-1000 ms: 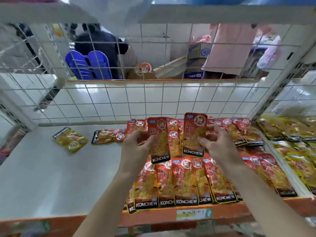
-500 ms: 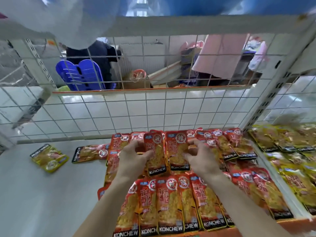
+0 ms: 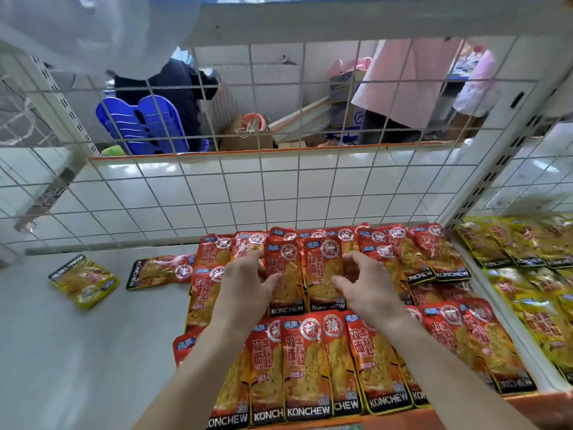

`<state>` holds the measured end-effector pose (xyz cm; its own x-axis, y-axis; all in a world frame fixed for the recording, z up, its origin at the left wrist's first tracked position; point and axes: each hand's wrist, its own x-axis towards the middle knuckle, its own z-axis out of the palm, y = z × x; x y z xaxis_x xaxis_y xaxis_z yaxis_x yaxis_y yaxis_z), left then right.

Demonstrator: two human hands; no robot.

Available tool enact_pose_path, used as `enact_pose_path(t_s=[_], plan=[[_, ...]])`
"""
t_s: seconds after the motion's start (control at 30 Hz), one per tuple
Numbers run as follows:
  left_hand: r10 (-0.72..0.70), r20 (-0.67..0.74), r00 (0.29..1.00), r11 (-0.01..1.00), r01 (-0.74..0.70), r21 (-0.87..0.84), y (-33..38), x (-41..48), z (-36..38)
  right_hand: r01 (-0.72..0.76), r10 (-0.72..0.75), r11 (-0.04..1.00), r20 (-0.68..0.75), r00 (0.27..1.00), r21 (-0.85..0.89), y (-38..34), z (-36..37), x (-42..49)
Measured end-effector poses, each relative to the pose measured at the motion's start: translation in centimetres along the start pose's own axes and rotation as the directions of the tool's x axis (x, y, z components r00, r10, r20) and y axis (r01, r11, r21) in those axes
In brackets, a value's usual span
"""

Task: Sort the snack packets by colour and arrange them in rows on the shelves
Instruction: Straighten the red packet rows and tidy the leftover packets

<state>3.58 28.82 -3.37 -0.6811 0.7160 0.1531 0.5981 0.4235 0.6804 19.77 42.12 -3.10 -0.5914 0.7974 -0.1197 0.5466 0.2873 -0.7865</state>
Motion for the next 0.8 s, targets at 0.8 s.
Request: enact_pose_path(t_s=[0.8], plan=[[0.191, 0.200, 0.961, 0.912, -0.249, 0.326, -0.5, -1.8, 0.6, 0.235, -0.222, 0.823, 0.088, 0.971, -0.517, 0.5, 0.5, -0.6]])
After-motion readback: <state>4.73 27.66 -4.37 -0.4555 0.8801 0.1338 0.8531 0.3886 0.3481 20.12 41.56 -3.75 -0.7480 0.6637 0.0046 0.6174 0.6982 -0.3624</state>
